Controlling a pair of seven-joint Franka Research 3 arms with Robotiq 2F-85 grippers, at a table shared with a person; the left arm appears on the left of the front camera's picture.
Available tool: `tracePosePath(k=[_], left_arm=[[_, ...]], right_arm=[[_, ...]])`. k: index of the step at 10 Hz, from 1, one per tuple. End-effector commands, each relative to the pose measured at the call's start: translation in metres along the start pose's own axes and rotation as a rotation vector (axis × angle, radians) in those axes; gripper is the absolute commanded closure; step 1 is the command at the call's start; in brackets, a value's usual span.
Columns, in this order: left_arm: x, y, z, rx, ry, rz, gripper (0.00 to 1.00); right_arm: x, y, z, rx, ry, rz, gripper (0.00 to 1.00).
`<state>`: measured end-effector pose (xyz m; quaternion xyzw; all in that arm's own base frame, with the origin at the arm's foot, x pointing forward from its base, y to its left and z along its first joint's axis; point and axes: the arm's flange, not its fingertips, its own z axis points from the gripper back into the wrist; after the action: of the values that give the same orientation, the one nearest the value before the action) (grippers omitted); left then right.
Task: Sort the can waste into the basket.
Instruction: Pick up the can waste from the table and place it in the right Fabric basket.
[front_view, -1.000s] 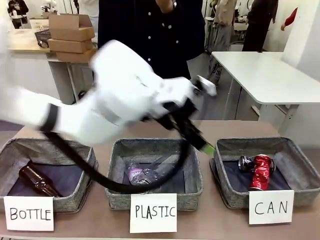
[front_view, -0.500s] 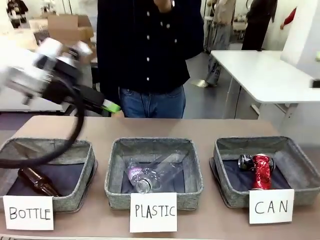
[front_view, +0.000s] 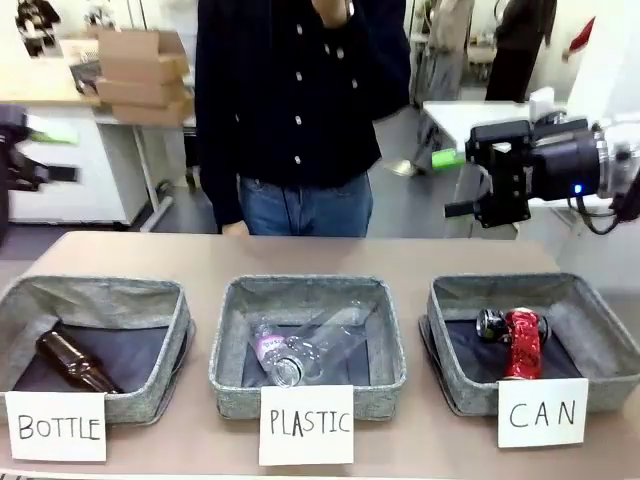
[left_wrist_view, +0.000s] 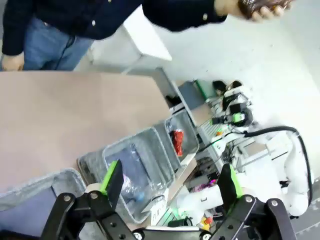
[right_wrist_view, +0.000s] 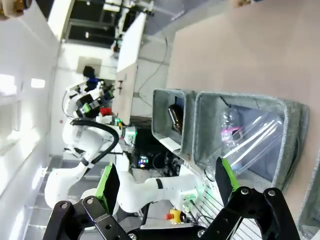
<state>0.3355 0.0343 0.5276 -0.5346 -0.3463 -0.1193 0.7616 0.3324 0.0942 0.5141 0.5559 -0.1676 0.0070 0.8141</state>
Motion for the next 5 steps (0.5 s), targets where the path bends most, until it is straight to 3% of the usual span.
tracePosePath(k=[1, 5], left_arm=[[-0.0009, -0.0111, -0.0141, 0.026, 0.050, -0.012, 0.00], [-0.0009, -0.0111, -0.0141, 0.026, 0.050, -0.012, 0.00]], right_arm=[[0.0013, 0.0101, 0.0249, 0.028, -0.040, 0.037, 0.00], [0.0013, 0.0101, 0.0249, 0.028, -0.040, 0.037, 0.00]])
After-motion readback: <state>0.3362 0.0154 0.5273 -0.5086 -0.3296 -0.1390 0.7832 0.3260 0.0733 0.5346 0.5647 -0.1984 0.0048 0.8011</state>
